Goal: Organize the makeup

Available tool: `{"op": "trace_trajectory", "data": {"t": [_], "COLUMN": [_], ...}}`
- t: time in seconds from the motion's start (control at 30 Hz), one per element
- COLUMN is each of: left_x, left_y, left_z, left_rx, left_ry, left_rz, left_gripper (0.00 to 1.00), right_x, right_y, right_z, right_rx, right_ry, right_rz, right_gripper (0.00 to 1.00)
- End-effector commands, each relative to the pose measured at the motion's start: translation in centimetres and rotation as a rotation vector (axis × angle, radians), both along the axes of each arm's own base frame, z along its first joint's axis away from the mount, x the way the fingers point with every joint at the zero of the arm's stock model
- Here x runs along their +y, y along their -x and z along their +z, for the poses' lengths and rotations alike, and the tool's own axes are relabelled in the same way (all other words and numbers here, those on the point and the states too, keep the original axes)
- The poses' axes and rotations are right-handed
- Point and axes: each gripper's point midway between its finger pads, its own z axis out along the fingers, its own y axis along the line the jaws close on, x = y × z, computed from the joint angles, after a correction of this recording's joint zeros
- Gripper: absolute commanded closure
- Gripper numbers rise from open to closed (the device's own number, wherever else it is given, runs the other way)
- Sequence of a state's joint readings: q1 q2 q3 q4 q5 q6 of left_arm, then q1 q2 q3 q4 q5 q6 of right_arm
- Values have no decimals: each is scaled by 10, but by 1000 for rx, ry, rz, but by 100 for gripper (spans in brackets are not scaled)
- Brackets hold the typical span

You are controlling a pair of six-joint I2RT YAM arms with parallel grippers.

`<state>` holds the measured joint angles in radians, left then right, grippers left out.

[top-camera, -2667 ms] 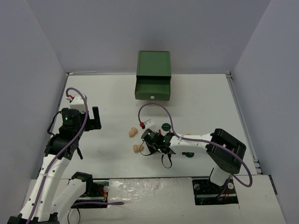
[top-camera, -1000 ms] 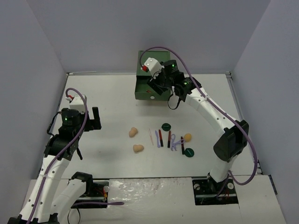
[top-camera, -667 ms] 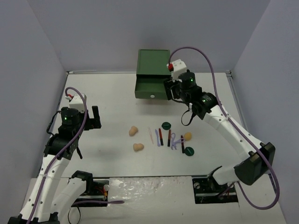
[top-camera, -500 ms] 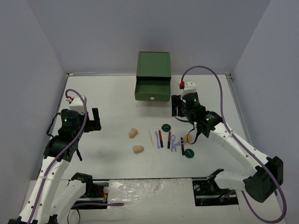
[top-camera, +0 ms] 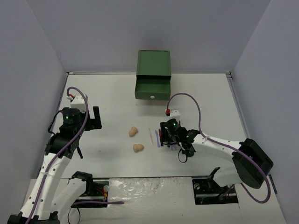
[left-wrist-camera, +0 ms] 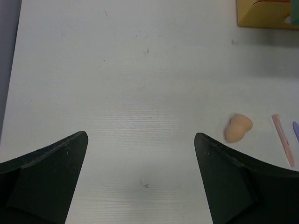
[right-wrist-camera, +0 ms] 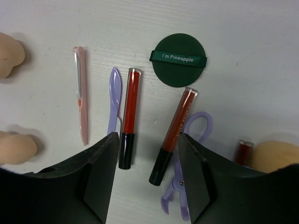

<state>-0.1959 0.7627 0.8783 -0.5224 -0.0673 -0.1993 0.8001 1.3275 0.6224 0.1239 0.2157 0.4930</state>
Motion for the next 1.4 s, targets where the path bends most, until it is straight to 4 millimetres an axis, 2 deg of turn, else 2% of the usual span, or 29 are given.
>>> {"op": "trace_trajectory", "data": {"t": [0.0,0.33,0.5,0.63,0.77,0.83,0.9,1.1,1.17,1.23,1.3,1.37], "left_x": [0,0,0,0,-1,-1,-1,-3,-3,-3,-2,-1], "left_y": [-10,-9,-9,-9,-8,-8,-9,-9,-9,-9,-9,-8], "left_z": [26,27,28,28,28,29,28,29,28,29,29,29], "left_rx": [-77,-80,-83,-84,-86,-87,-86,-86,-84,-87,-88,-91], "left_ry": [27,27,28,30,32,32,33,36,37,37,35,34], "left_rz": [16,17,17,14,14,13,12,5,4,4,8,9], "left_gripper": [3,3,3,3,3,3,3,3,3,3,3,3], "right_x": [30,35,32,27,27,29,38,56,57,58,60,66], "right_y": [-20,-25,-25,-26,-25,-24,-23,-34,-51,-64,-93,-118], "right_z": [5,-16,-29,-30,-18,-2,29,147,191,207,237,247], "right_rx": [-59,-27,4,6,-14,-41,-92,-289,-378,-429,-508,-549], "right_ry": [-84,-29,12,36,44,40,22,42,98,168,208,258], "right_rz": [-7,-3,-22,-47,-25,3,64,286,330,393,488,557], "right_gripper": [52,58,61,72,92,98,100,100,100,100,100,100]}}
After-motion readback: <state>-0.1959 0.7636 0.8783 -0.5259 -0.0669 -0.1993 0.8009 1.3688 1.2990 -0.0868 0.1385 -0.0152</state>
